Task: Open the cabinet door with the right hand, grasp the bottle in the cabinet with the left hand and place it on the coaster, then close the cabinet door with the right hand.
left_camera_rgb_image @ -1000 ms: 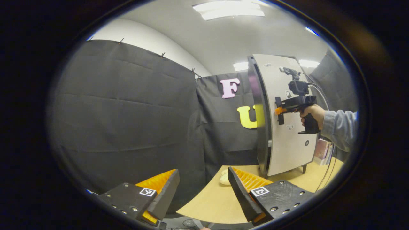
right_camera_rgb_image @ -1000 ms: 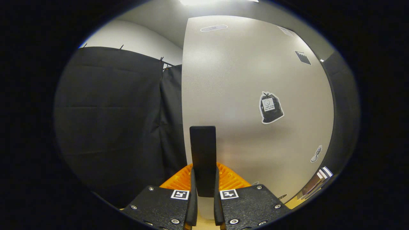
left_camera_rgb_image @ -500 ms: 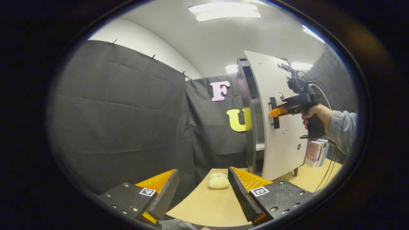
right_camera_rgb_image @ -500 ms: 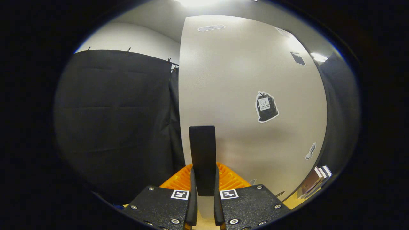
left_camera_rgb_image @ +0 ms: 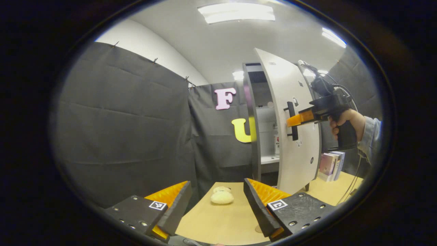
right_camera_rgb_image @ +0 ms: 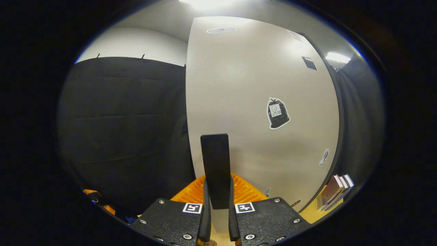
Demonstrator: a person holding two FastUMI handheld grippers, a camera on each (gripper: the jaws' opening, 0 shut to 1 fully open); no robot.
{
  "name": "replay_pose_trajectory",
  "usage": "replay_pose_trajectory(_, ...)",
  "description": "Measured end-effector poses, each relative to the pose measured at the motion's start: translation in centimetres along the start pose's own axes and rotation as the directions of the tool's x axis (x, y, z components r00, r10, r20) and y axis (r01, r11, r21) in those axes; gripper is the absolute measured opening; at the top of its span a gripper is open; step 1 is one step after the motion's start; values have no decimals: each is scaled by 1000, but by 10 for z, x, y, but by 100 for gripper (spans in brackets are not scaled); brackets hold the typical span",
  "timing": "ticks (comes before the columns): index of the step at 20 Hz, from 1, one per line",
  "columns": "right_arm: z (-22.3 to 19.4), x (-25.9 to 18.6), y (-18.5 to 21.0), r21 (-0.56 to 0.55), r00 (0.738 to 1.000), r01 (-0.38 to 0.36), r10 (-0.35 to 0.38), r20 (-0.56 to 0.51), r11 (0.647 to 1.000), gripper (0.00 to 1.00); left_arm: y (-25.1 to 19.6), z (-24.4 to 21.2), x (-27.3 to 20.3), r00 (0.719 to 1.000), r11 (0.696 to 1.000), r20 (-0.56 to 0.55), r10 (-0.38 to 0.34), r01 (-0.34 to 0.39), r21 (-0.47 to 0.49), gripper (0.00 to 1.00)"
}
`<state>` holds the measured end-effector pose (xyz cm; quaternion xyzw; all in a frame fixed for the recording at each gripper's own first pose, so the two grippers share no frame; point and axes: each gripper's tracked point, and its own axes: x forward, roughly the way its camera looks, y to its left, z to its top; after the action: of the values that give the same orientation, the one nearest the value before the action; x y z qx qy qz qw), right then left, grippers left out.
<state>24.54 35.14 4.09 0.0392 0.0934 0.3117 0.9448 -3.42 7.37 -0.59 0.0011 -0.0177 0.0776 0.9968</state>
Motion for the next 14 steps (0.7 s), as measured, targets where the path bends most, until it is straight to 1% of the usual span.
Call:
replay_pose_trajectory(9,0,-19,-7,-1,1000,-1,1,-9,1000,20,-44,3,22,996,996,17,-85,85,-8,89)
replay_pose_trajectory(14,1,-30,-12,6,1000,7,-7,-11,1000,20,-72,4,24,990,991,30,-135,135,-13,89)
